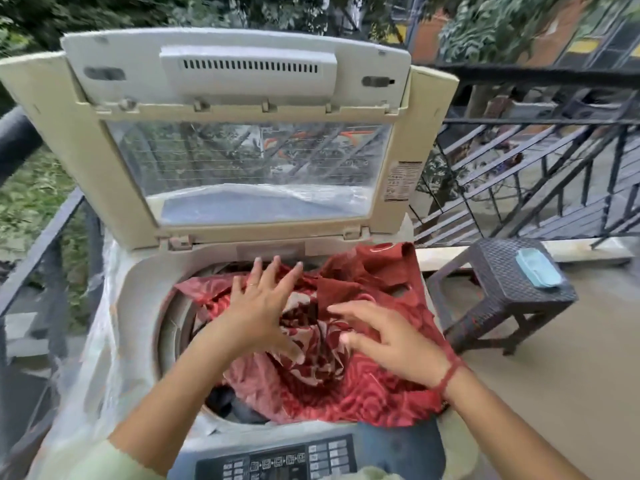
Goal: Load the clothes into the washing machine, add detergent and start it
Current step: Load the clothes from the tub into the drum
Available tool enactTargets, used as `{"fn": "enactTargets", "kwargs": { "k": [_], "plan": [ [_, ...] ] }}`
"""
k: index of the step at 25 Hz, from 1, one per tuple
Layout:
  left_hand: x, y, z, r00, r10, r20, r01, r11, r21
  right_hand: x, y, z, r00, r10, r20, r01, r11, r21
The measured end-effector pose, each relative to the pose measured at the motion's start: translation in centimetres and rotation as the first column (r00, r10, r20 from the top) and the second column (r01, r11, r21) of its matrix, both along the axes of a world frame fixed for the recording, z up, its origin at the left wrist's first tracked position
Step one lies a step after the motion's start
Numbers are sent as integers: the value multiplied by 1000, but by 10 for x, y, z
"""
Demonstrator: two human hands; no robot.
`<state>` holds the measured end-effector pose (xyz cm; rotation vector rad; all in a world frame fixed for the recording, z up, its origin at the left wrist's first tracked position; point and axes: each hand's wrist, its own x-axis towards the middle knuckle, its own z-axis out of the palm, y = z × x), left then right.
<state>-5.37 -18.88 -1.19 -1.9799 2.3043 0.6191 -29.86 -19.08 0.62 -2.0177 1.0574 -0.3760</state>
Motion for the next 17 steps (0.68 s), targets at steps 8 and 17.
{"fn": "enactTargets", "kwargs": {
  "k": [8,17],
  "plan": [
    [-112,-65,-98,965,-162,-208,163,987,-10,-74,33,-46,758,-333,-560,394,919,-13],
    [-1,-17,-96,971,-239,3,221,901,373,48,-17,-67,714,-11,-700,-133,980,-151]
  ]
}}
